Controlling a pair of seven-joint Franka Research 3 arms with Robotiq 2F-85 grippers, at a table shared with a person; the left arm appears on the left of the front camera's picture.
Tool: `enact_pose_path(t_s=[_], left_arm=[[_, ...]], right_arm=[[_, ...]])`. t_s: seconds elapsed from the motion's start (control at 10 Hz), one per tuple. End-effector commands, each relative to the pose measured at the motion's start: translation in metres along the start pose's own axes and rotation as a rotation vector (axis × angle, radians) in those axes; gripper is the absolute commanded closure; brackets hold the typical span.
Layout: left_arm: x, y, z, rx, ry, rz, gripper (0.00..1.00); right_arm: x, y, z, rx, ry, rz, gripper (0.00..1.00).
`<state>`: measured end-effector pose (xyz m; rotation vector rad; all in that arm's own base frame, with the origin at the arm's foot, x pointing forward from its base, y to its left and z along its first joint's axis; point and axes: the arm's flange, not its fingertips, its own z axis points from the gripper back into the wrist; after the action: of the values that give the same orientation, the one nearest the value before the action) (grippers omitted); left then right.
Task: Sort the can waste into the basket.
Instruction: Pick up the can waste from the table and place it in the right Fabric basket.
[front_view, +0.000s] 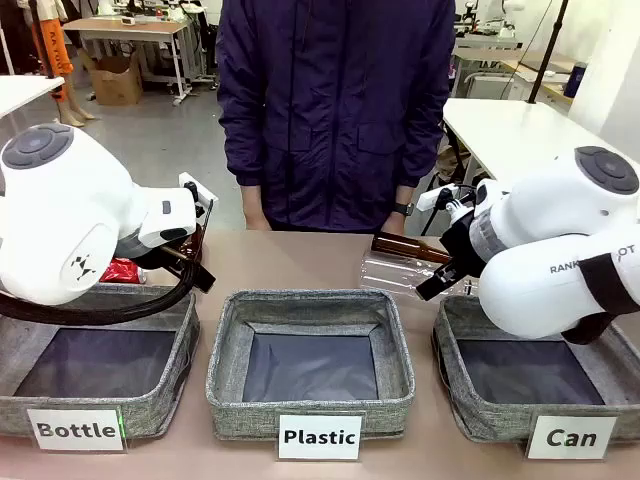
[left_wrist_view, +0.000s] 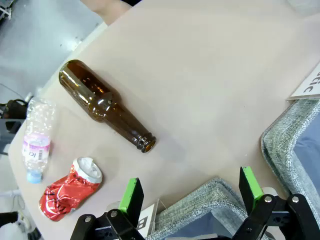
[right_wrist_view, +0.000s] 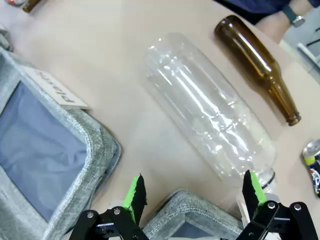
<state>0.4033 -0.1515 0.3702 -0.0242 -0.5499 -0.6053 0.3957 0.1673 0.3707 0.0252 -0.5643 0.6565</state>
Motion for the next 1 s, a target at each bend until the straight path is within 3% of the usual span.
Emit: enact_pose_path(t_s=[0.0,0.9], left_arm=[[0.0,0.0,0.0001,0.0,0.0,0.0,0.0],[0.0,0.0,0.0001,0.0,0.0,0.0,0.0]], right_arm=[[0.0,0.0,0.0,0.0,0.0,0.0,0.0],[0.0,0.0,0.0,0.0,0.0,0.0,0.0]])
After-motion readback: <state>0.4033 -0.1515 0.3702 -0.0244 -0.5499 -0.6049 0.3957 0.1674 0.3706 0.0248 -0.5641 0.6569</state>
